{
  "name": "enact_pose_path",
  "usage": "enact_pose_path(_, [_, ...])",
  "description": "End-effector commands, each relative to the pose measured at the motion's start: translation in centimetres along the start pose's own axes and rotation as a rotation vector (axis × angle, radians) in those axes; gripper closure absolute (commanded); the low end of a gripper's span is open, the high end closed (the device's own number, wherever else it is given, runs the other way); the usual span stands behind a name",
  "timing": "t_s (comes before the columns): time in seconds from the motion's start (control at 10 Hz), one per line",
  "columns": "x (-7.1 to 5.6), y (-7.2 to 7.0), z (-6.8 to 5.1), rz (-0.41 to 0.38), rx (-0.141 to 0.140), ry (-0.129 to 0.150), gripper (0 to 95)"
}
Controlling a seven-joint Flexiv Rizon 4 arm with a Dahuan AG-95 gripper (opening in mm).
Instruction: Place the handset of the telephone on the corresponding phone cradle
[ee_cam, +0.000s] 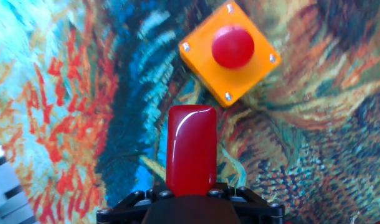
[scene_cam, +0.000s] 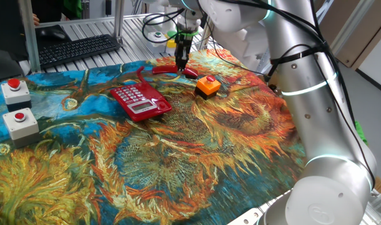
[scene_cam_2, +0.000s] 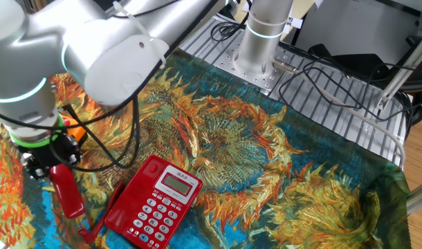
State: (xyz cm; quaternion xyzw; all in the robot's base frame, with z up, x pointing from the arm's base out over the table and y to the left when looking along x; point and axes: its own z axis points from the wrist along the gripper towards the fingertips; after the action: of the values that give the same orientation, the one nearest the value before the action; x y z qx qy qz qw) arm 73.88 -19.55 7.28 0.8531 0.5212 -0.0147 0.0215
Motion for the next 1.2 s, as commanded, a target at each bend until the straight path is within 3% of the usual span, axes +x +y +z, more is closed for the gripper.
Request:
enact_pose_path(0.1, [0.4,0.2,-0.5,0.208,0.012,-0.026,95.0])
enact_pose_path(0.4, [1.6,-1.1,-1.6,0.34,0.029,-0.049,95.0])
enact_pose_path(0.8, [2.1,-1.8,-2.1,0.331,0.033,-0.05,95.0])
enact_pose_path(1.2, [2.6,-2.5,-2.6,0.374,0.041,-0.041,95.0])
